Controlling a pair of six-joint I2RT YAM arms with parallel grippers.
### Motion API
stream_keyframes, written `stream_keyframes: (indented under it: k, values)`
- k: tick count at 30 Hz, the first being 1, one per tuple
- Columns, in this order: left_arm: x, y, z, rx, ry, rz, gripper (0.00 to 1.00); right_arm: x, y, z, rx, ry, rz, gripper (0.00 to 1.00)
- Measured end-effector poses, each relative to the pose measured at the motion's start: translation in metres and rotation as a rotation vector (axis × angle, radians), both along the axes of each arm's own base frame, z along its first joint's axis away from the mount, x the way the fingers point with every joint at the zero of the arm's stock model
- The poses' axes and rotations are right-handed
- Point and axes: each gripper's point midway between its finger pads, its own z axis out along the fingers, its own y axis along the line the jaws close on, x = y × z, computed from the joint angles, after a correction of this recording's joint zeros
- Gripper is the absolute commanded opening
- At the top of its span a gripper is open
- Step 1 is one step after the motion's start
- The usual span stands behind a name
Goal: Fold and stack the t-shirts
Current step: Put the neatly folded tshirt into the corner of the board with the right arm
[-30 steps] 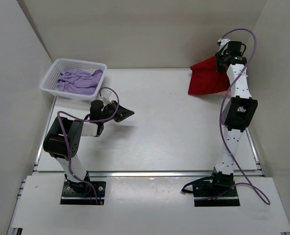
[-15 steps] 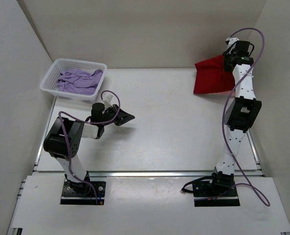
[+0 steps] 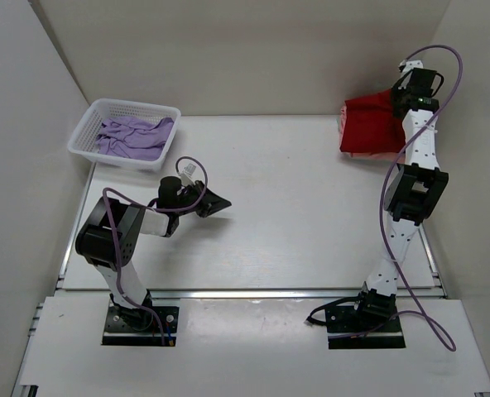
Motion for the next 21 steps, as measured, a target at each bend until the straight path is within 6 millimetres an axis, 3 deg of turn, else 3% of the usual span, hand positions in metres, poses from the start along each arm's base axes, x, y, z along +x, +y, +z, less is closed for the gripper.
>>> stream_keyframes:
  k: [3,6,7,9,11,12,15,21]
  values:
    - [0.0,-0.001,0.0,0.0,0.0,-0.001,0.14,0.004,-0.006,0.006,-0.027,-0.027,-0.017,0.0]
    - [0.0,-0.002,-0.005,0.003,0.012,-0.001,0.16,0.01,-0.015,0.015,-0.079,-0.07,-0.042,0.07]
    - [-0.001,-0.002,-0.006,0.004,0.015,-0.001,0.16,0.012,-0.018,0.016,-0.096,-0.082,-0.053,0.15]
    - [-0.001,-0.003,-0.007,0.006,0.019,-0.001,0.17,0.017,-0.019,0.017,-0.129,-0.105,-0.072,0.43]
    - [-0.001,-0.003,-0.008,0.007,0.02,-0.001,0.17,0.022,-0.023,0.019,-0.163,-0.131,-0.093,0.78]
    - [-0.001,-0.003,-0.007,0.007,0.019,-0.001,0.17,0.024,-0.024,0.021,-0.185,-0.143,-0.099,0.88]
    - [0.001,-0.003,-0.006,0.006,0.017,-0.001,0.21,0.028,-0.021,0.028,-0.211,-0.176,-0.118,0.99]
    - [0.006,-0.007,-0.001,0.016,-0.002,-0.008,0.26,0.024,0.014,0.063,-0.229,-0.24,-0.117,0.99]
